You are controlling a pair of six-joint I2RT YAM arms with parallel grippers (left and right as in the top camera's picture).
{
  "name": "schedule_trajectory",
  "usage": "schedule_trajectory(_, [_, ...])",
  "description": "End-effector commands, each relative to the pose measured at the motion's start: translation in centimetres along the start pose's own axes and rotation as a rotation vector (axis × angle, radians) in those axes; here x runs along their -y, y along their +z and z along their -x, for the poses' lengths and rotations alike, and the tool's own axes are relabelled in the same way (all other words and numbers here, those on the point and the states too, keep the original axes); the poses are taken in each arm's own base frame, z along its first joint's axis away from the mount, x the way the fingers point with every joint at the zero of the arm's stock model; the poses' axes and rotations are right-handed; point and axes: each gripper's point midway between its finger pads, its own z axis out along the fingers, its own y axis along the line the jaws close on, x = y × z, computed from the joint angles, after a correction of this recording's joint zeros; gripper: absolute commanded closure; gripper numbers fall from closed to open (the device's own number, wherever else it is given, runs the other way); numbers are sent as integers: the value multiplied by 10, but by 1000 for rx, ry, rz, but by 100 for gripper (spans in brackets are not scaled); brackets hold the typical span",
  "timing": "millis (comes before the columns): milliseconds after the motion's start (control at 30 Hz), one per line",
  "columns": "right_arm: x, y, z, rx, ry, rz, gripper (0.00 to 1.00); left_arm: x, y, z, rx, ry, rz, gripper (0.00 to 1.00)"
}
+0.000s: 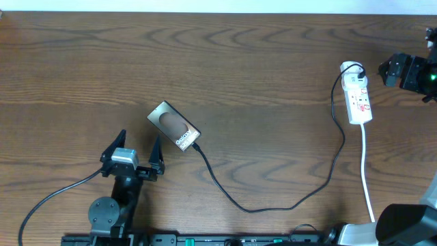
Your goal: Plug charger to phone and switch on socket
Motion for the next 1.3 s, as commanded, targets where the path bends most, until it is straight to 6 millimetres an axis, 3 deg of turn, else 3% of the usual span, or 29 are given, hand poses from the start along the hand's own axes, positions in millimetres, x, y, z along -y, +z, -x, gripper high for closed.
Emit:
schedule_trajectory(0, [-2, 0, -1, -2, 9, 8, 1, -7, -1, -10, 5, 5, 22, 17])
schedule_trajectory(233, [-2, 0, -1, -1, 8, 8, 1, -26, -2, -36, -62, -6, 94, 17])
schedule_trajectory(400, [-2, 0, -1, -2, 9, 8, 1, -41, -8, -66, -182, -39, 164, 17])
schedule_trajectory(567, [-2, 0, -1, -1, 8, 8, 1, -49, -9, -65, -178, -40, 196, 17])
schedule_trajectory(1267, [-2, 0, -1, -2, 9, 8, 1, -49, -9, -65, -177, -40, 197, 17])
